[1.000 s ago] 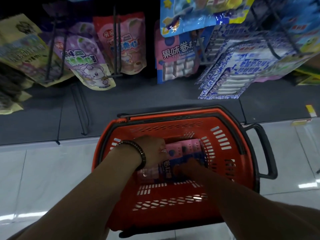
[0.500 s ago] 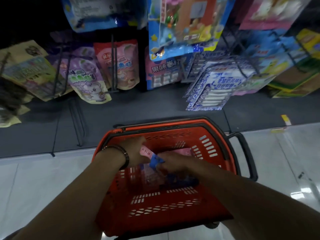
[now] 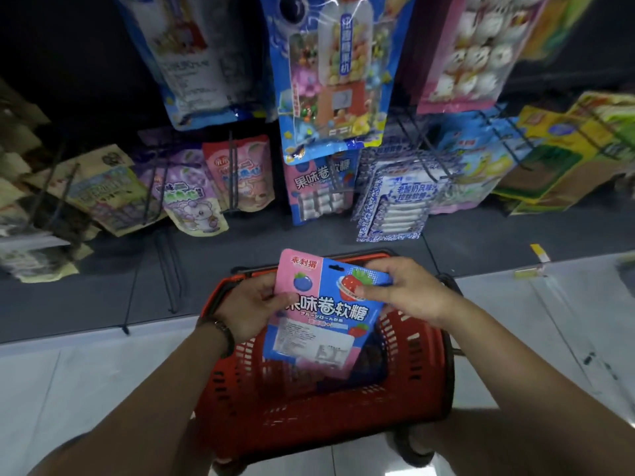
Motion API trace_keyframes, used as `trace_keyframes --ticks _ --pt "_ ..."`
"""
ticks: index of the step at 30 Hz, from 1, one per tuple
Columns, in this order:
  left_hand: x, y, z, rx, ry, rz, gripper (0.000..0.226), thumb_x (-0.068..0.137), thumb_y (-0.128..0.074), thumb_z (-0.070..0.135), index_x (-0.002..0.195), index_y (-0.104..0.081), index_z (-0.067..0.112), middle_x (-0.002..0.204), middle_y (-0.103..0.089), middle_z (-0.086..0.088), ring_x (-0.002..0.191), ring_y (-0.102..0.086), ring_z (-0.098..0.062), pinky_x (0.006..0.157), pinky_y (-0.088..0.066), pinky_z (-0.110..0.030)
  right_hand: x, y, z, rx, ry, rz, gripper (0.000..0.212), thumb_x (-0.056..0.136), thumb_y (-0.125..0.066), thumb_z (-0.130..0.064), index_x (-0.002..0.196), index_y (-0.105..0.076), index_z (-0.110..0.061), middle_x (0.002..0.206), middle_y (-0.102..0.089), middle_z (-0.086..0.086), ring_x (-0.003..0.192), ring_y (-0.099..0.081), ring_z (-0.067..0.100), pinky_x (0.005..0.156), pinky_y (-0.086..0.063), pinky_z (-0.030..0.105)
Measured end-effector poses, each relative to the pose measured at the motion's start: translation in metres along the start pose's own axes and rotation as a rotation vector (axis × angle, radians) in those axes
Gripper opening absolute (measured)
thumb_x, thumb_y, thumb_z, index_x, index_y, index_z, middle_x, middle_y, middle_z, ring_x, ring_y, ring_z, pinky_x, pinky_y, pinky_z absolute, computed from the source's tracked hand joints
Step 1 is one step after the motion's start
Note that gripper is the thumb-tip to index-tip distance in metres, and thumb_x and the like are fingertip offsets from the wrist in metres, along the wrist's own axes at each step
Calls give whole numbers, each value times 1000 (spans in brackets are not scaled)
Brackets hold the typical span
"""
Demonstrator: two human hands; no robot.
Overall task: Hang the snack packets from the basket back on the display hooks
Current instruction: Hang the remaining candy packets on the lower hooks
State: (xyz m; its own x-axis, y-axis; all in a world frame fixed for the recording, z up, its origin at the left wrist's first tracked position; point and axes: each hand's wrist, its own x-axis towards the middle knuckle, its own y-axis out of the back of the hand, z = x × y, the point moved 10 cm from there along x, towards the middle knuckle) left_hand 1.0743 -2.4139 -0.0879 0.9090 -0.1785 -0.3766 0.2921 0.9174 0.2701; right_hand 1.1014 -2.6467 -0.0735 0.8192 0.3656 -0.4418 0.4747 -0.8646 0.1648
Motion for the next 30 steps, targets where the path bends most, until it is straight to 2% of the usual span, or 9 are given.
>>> trace_keyframes --ticks 2,5,7,10,15,20,23,26,30 --pt "-2 3 4 -21 -18 43 23 97 -66 6 115 -72 19 108 -79 10 100 -74 -10 83 -60 -23 -2 -1 4 143 -46 -38 17 93 -78 -10 111 -77 -8 107 -81 12 96 -78 26 89 -61 48" --pt "-6 3 -1 -21 33 182 19 95 -72 19 115 -72 23 106 -80 7 101 -75 -18 91 -61 -42 -2 -1 4 260 -76 -7 20 97 -74 -15 116 -77 -10 111 -81 14 106 -77 34 91 -62 57" --pt "-15 8 -4 122 68 379 42 82 -82 37 116 -61 24 113 -74 2 102 -72 -19 94 -58 -48 -2 -3 1 273 -56 11 20 98 -73 -18 117 -76 -13 110 -81 14 102 -78 33 85 -65 53" --pt "-36 -7 19 337 -38 515 86 64 -91 45 130 -42 22 130 -48 -3 116 -53 -23 101 -48 -38 -2 -6 -7 305 -5 46 13 97 -74 -17 109 -77 -14 97 -82 10 82 -78 23 67 -65 40" --pt "-46 -83 37 205 -131 260 94 61 -92 46 138 -41 36 132 -48 19 123 -45 9 98 -39 -6 -5 -12 -19 374 98 133 11 96 -73 -7 102 -75 2 85 -78 17 62 -74 22 49 -60 30" --pt "-42 -77 38 -28 -122 451 54 80 -83 19 123 -56 38 122 -67 21 113 -63 3 95 -55 -25 -10 -14 -24 372 108 146 17 98 -72 -14 102 -78 2 90 -78 29 64 -75 34 59 -65 36" --pt "-47 -69 47 -21 -156 514 36 95 -67 13 124 -60 33 112 -71 21 104 -66 5 85 -52 -12 -10 -19 -32 429 143 90 28 101 -68 -18 105 -75 8 95 -78 29 73 -77 38 67 -65 40" --pt "-45 -49 39 -74 -96 561 17 105 -52 14 112 -65 23 99 -71 17 92 -67 -1 75 -46 -6 -11 -15 -46 390 219 23 39 102 -63 -35 117 -76 -1 107 -81 13 91 -79 34 73 -62 36" --pt "-19 -35 26 -85 -16 410 20 106 -52 22 112 -69 30 109 -75 15 105 -69 -8 89 -53 -23 -5 45 -39 -35 259 366 29 95 -78 -30 123 -70 -29 107 -71 2 94 -73 22 88 -62 48"
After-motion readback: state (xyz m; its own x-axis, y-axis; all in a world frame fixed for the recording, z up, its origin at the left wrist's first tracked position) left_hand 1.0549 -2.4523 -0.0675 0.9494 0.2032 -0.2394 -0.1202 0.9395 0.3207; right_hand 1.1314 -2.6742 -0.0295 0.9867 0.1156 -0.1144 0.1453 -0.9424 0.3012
